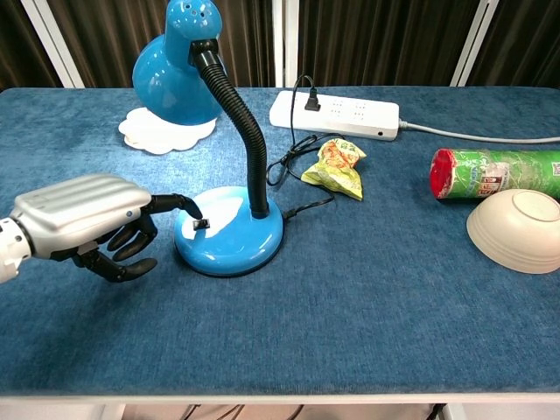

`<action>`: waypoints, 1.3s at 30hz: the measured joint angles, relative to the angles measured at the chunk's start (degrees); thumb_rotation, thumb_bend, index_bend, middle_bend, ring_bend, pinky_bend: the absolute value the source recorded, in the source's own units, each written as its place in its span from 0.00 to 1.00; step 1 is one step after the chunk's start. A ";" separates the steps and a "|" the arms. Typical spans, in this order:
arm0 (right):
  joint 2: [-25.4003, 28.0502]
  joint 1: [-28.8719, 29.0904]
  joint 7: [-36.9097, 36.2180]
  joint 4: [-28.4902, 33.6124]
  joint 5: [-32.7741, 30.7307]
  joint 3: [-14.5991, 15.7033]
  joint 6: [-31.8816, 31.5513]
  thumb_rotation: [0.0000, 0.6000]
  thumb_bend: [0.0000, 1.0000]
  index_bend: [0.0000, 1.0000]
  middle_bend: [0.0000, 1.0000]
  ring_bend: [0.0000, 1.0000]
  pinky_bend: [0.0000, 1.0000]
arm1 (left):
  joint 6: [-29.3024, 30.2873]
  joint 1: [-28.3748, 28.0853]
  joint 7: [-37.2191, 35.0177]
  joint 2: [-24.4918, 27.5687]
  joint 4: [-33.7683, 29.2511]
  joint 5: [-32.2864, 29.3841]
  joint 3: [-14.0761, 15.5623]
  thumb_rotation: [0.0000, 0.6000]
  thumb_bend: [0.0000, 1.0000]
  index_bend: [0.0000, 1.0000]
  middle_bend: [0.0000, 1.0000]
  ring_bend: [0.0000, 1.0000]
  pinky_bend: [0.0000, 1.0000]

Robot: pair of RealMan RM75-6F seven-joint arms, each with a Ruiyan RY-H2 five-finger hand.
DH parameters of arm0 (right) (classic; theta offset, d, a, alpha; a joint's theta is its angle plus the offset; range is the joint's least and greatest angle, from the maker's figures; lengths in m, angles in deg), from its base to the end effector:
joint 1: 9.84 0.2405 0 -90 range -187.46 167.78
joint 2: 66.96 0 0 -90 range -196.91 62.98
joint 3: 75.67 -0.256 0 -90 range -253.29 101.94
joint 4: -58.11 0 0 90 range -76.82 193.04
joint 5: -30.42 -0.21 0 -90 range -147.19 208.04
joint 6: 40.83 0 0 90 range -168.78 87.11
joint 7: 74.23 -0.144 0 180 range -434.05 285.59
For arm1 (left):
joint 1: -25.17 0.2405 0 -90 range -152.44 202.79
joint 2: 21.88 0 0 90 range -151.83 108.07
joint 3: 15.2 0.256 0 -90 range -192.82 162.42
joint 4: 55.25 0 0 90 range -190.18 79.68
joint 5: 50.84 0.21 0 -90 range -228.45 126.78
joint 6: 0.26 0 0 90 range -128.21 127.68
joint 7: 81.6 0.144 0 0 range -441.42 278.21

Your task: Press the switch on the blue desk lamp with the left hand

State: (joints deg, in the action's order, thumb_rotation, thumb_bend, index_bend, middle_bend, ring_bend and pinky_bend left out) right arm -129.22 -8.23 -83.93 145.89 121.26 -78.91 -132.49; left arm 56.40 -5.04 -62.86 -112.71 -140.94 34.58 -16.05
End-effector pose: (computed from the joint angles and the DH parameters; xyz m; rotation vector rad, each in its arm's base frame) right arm -0.3191 -0.1644 0.1878 1.3451 -0.8559 1.0304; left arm -0.1822 0.2498 -0.0494 -2.1135 -0.8502 -0.8953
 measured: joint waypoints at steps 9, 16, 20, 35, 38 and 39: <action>0.36 0.00 -1.58 0.16 0.11 0.28 0.44 1.00 0.18 0.00 0.00 0.00 0.00 | -0.39 -0.61 0.68 -0.11 -0.14 -0.85 0.53 1.00 0.42 0.18 0.77 0.71 0.71; 0.38 0.02 -1.95 0.04 0.11 0.32 0.54 1.00 0.18 0.00 0.00 0.00 0.00 | -0.63 -1.01 1.75 -0.12 -0.49 -1.87 0.66 1.00 0.41 0.18 0.77 0.71 0.71; 0.28 0.02 -2.19 -0.23 -0.06 0.28 0.62 1.00 0.18 0.00 0.00 0.00 0.00 | -0.95 -1.42 2.34 -0.28 -0.63 -2.44 0.62 1.00 0.41 0.18 0.77 0.71 0.71; 0.85 0.00 -2.51 0.15 -0.04 -0.13 0.10 1.00 0.18 0.00 0.00 0.00 0.00 | 6.98 0.36 2.56 3.40 -4.47 -0.58 0.19 1.00 0.37 0.18 0.77 0.70 0.71; 0.66 0.29 -1.94 0.33 -0.05 -0.08 0.76 1.00 0.18 0.00 0.00 0.00 0.00 | 12.77 2.59 1.42 6.43 -6.46 0.94 0.07 1.00 0.21 0.19 0.74 0.69 0.68; 0.58 0.45 -1.73 0.49 -0.10 -0.07 1.15 1.00 0.18 0.00 0.00 0.00 0.00 | 14.59 3.45 0.87 7.53 -7.02 1.31 0.07 1.00 0.16 0.20 0.70 0.65 0.66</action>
State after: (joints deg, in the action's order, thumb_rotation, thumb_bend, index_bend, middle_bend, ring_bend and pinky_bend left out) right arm -128.64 -7.77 -85.66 146.38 121.16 -78.98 -131.35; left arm 71.00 -1.59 -61.99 -105.18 -147.96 35.89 -15.98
